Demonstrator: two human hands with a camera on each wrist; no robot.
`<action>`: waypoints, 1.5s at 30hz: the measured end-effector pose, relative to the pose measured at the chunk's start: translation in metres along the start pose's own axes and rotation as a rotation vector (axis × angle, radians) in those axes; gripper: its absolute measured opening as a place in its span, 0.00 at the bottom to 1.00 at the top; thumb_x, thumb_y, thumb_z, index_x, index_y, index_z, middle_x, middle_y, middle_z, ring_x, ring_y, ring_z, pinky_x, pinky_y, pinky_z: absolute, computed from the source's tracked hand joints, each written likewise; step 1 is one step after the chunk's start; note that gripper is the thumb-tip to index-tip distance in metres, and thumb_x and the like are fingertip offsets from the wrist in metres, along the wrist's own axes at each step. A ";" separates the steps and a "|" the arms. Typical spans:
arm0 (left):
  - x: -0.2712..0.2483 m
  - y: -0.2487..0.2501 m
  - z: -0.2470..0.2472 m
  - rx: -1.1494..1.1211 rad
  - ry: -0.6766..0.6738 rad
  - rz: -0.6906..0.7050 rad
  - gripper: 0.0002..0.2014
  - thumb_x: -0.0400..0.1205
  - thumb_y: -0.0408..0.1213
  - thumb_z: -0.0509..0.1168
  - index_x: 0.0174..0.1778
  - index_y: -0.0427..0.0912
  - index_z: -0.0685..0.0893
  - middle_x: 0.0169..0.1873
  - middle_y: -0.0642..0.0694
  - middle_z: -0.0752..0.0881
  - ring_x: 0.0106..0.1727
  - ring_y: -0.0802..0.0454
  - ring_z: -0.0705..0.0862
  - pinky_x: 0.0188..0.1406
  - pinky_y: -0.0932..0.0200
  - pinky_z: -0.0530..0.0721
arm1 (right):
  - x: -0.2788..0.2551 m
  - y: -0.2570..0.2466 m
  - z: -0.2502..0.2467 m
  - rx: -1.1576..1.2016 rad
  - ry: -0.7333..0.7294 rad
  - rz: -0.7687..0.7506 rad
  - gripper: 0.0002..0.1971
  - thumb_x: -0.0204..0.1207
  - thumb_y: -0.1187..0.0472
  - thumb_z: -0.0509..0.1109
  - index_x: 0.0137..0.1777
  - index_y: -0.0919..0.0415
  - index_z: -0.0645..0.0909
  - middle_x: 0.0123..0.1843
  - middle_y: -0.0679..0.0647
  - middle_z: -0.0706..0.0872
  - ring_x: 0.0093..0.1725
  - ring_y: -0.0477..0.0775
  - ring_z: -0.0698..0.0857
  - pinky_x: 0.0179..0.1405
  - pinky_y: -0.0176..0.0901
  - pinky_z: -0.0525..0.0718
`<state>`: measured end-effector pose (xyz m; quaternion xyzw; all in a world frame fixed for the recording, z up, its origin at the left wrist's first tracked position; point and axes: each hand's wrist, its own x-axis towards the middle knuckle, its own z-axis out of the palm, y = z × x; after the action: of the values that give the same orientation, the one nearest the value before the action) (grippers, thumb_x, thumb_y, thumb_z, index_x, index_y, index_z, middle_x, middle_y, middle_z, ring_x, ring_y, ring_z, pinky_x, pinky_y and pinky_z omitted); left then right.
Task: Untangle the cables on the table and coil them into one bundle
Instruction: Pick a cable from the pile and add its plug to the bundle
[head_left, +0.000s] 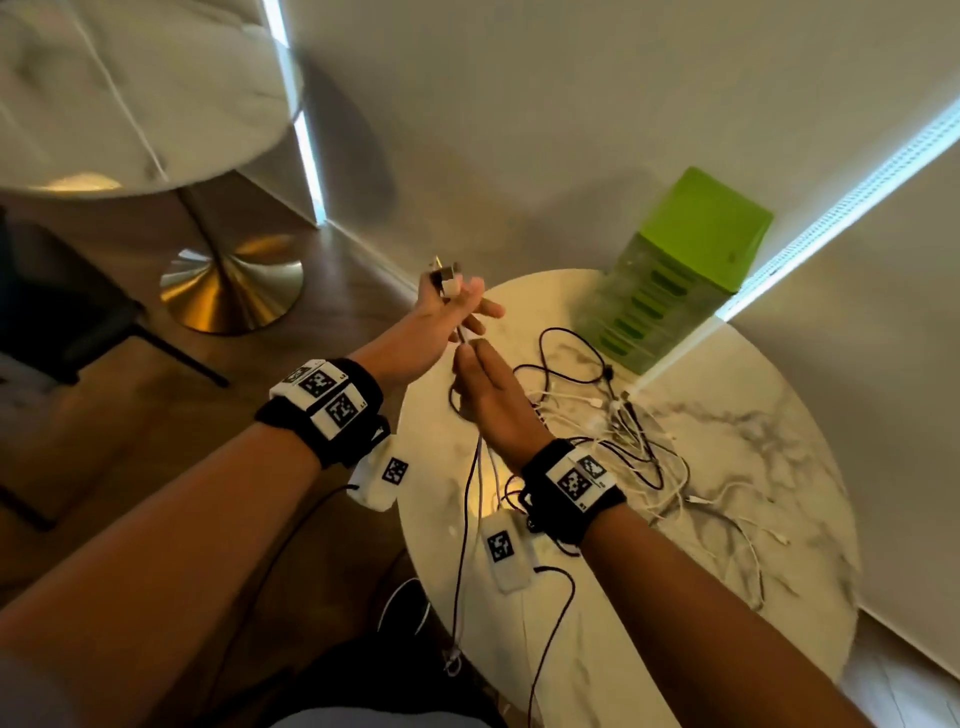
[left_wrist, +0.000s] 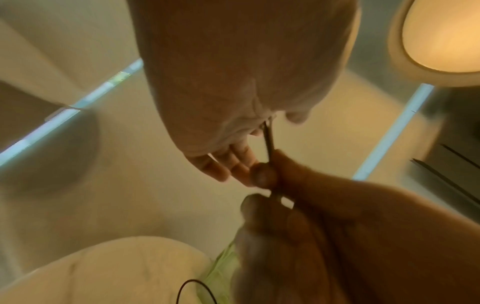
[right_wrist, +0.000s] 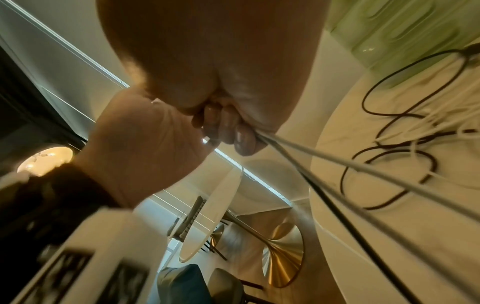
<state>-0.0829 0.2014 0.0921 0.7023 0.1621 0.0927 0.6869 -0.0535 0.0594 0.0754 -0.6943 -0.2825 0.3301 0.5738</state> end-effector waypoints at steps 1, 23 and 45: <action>-0.004 -0.004 -0.007 -0.118 0.003 -0.029 0.25 0.83 0.61 0.58 0.66 0.46 0.66 0.60 0.53 0.89 0.59 0.53 0.87 0.62 0.47 0.83 | 0.007 -0.008 0.001 0.055 -0.022 0.002 0.12 0.92 0.50 0.53 0.57 0.53 0.76 0.35 0.48 0.72 0.31 0.42 0.70 0.31 0.39 0.69; -0.028 -0.091 -0.045 0.611 -0.576 -0.452 0.29 0.82 0.36 0.71 0.75 0.49 0.65 0.62 0.46 0.75 0.58 0.53 0.78 0.47 0.67 0.82 | 0.011 -0.019 0.001 0.126 -0.009 0.088 0.14 0.80 0.50 0.52 0.37 0.56 0.64 0.28 0.46 0.70 0.34 0.55 0.75 0.51 0.56 0.78; 0.071 -0.036 0.158 -0.006 -0.261 -0.075 0.18 0.95 0.41 0.47 0.55 0.36 0.79 0.47 0.43 0.90 0.38 0.59 0.86 0.41 0.67 0.82 | -0.037 0.088 -0.188 -0.348 0.326 0.353 0.05 0.81 0.59 0.68 0.54 0.56 0.83 0.55 0.55 0.87 0.57 0.58 0.86 0.63 0.58 0.83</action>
<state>0.0353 0.0789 0.0439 0.6997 0.0970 -0.0246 0.7074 0.0717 -0.0995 0.0173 -0.8644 -0.1136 0.2554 0.4179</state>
